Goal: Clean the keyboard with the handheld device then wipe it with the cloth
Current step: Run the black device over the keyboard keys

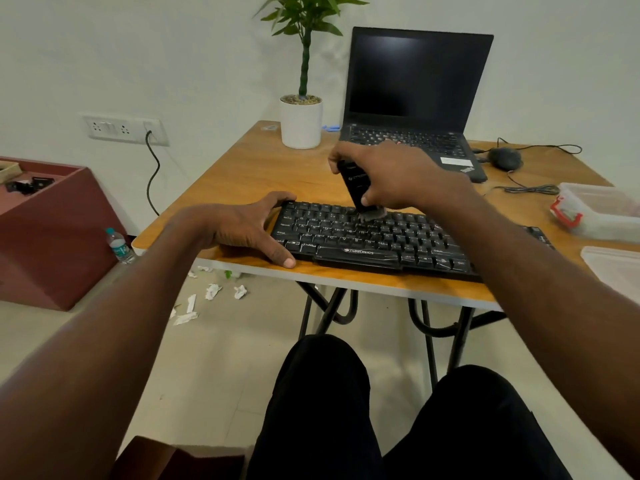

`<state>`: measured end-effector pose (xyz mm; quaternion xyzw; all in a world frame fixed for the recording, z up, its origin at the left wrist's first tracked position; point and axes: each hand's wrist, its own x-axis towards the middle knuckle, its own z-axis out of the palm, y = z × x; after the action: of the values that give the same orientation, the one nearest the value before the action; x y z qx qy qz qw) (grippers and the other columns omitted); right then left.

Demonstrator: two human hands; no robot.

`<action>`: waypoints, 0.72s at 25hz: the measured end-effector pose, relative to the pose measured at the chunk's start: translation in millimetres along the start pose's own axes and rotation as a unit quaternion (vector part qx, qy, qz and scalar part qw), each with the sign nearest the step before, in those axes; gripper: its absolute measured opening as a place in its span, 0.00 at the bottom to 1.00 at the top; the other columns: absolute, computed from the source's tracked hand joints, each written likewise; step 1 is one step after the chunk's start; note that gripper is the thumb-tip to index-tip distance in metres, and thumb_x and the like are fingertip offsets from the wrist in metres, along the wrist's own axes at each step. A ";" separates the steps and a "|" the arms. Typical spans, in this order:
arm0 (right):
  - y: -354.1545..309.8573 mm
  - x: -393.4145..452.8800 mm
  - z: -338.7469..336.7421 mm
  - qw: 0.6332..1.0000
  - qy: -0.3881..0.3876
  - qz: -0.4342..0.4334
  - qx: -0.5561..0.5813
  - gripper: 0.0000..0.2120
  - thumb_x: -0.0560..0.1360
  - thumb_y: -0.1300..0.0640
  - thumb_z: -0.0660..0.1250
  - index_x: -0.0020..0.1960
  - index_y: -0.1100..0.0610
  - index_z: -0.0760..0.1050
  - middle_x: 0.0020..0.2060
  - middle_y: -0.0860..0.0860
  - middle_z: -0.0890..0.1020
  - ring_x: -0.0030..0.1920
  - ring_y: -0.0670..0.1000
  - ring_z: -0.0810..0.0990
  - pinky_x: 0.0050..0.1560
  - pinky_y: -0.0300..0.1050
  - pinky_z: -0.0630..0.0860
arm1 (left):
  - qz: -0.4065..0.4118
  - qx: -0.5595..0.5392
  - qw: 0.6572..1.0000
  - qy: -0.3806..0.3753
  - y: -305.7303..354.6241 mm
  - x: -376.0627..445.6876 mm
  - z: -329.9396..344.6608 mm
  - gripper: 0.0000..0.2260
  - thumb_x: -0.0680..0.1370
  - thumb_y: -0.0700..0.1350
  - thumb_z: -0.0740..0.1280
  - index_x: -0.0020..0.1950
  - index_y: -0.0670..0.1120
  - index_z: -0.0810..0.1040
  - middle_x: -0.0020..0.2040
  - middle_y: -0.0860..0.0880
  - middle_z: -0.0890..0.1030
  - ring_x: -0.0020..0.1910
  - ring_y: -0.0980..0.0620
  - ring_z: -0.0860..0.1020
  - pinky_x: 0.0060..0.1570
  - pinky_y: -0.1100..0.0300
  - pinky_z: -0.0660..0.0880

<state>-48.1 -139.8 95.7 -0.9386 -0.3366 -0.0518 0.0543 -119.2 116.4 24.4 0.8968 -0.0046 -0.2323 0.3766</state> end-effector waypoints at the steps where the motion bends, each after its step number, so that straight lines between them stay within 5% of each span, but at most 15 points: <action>1: -4.9 -2.2 4.0 0.999 0.024 -0.019 0.027 0.29 0.74 0.60 0.74 0.66 0.39 0.65 0.56 0.50 0.77 0.50 0.53 0.77 0.44 0.51 0.76 | 0.001 -0.001 1.000 -0.001 0.8 -0.2 0.2 0.63 0.52 0.62 0.86 0.79 0.72 0.52 0.72 0.57 0.68 0.71 0.47 0.70 0.74 0.44 0.69; 4: -13.2 -13.0 23.4 0.986 0.033 -0.079 0.140 0.31 0.74 0.62 0.74 0.67 0.39 0.65 0.55 0.51 0.78 0.48 0.53 0.81 0.42 0.50 0.82 | 0.002 -0.001 1.000 -0.002 2.9 -0.9 0.8 0.63 0.52 0.62 0.86 0.79 0.71 0.52 0.68 0.60 0.69 0.68 0.51 0.71 0.72 0.46 0.71; 9: 11.4 -7.2 -0.8 1.000 0.002 0.011 -0.013 0.28 0.75 0.61 0.72 0.66 0.38 0.65 0.54 0.49 0.76 0.50 0.53 0.75 0.44 0.52 0.73 | 0.007 -0.004 1.000 -0.002 2.8 -1.9 1.4 0.64 0.51 0.63 0.86 0.80 0.70 0.53 0.67 0.63 0.68 0.65 0.55 0.71 0.69 0.50 0.71; 13: 12.3 -16.5 17.0 0.987 0.006 -0.050 0.154 0.32 0.73 0.64 0.74 0.67 0.40 0.65 0.59 0.52 0.77 0.51 0.52 0.80 0.41 0.44 0.83 | 0.004 0.000 1.000 -0.001 1.8 -0.8 -0.2 0.66 0.46 0.67 0.86 0.78 0.71 0.53 0.68 0.60 0.68 0.65 0.53 0.71 0.69 0.48 0.72; 16: 34.1 -17.1 3.1 0.997 -0.026 0.036 0.060 0.32 0.74 0.62 0.74 0.67 0.38 0.63 0.60 0.53 0.78 0.54 0.56 0.80 0.48 0.56 0.83 | 0.004 0.005 1.000 -0.001 3.5 -0.4 1.1 0.66 0.49 0.65 0.86 0.80 0.70 0.53 0.69 0.59 0.68 0.68 0.50 0.71 0.71 0.47 0.71; 18: 34.1 -14.1 -1.1 0.998 -0.015 0.044 0.048 0.32 0.74 0.62 0.74 0.69 0.39 0.63 0.59 0.52 0.77 0.54 0.55 0.78 0.49 0.54 0.81 | -0.001 0.004 1.000 0.000 4.2 -1.5 1.3 0.64 0.51 0.62 0.86 0.80 0.69 0.53 0.70 0.58 0.67 0.69 0.50 0.70 0.72 0.46 0.70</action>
<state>-37.2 -175.0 92.6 -0.9496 -0.2978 -0.0191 0.0960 -120.4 112.8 27.0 0.8982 -0.0046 -0.2328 0.3728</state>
